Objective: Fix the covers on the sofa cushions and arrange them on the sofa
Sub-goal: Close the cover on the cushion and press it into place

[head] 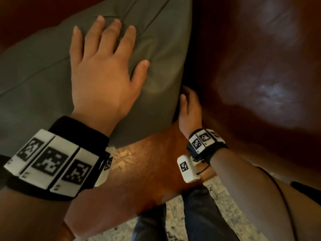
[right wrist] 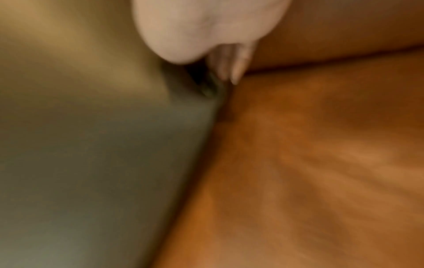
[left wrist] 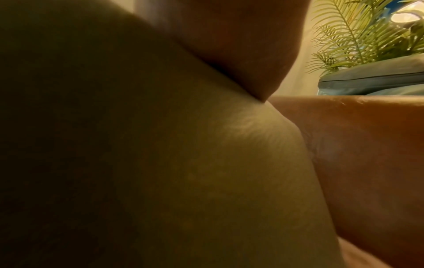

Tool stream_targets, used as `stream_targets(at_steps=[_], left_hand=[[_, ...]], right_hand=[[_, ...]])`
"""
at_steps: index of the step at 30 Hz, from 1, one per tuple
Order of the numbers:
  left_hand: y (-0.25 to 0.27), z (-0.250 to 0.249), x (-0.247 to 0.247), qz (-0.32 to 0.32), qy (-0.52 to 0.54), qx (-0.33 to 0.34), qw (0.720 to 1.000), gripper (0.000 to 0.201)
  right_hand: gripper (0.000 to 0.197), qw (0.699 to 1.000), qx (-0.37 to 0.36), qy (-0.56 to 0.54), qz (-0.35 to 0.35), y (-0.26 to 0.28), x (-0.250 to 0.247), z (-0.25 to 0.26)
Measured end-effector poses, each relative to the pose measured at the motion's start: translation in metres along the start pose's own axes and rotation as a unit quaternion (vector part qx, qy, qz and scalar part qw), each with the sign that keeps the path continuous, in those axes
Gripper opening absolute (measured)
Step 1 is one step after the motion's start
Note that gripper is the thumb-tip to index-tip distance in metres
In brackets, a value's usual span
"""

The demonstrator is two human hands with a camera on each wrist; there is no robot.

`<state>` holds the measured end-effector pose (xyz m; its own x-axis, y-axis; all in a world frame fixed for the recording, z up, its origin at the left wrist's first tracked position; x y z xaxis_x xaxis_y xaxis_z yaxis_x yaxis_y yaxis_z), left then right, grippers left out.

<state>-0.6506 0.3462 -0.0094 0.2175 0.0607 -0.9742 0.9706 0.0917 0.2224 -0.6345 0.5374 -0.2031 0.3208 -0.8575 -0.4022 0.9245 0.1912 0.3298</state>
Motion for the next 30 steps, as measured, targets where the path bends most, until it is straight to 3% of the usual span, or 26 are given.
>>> stream_targets(at_steps=[3,6,8,11,14,16,18,21,25,28,30], left_hand=[[0.000,0.000,0.002,-0.004,-0.008,0.002,1.000,0.061],[0.000,0.004,0.002,-0.007,-0.010,0.002,1.000,0.061],[0.001,0.006,0.001,-0.010,-0.007,0.002,1.000,0.061],[0.003,0.006,0.001,-0.017,-0.001,0.006,1.000,0.061],[0.005,0.007,0.002,-0.017,0.001,0.001,1.000,0.063],[0.006,0.006,0.003,-0.017,0.002,0.004,1.000,0.064],[0.006,0.006,0.003,-0.016,0.001,0.003,1.000,0.063],[0.007,0.008,0.004,-0.020,-0.003,-0.003,1.000,0.063],[0.010,0.009,0.005,-0.026,-0.003,-0.002,1.000,0.062],[0.015,0.013,0.000,-0.042,0.010,-0.010,0.999,0.061],[0.027,0.027,-0.006,-0.063,0.015,-0.036,0.997,0.060]], right_hand=[[0.055,0.976,-0.053,-0.210,0.024,-0.018,0.007,0.038],[0.061,0.936,0.079,-0.339,0.045,-0.033,0.029,0.034],[0.074,0.922,0.177,-0.337,0.062,-0.019,0.045,0.011],[0.072,0.934,0.213,-0.270,0.097,0.004,0.052,-0.011],[0.077,0.953,0.094,-0.286,0.037,-0.005,0.026,0.022],[0.075,0.935,-0.002,-0.353,-0.024,-0.017,0.002,0.058],[0.062,0.924,-0.032,-0.378,-0.047,-0.023,-0.005,0.087],[0.069,0.950,-0.018,-0.306,-0.057,-0.012,0.014,0.094],[0.067,0.983,0.016,-0.183,-0.027,0.001,0.040,0.056],[0.064,0.992,0.073,-0.101,0.034,0.008,0.043,0.021],[0.058,0.996,0.071,-0.039,0.027,0.029,0.025,0.024]])
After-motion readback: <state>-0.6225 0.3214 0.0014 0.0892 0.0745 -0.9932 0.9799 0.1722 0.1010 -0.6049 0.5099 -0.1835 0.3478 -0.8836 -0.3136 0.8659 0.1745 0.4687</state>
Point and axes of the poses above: each hand's wrist, its own y-axis away from the middle knuckle, its own x-axis out of the palm, z = x × y, the point moved 9 cm from there along -y, towards the middle knuckle, and after that the axes turned 11 degrees about z, right-handed, at the moved point
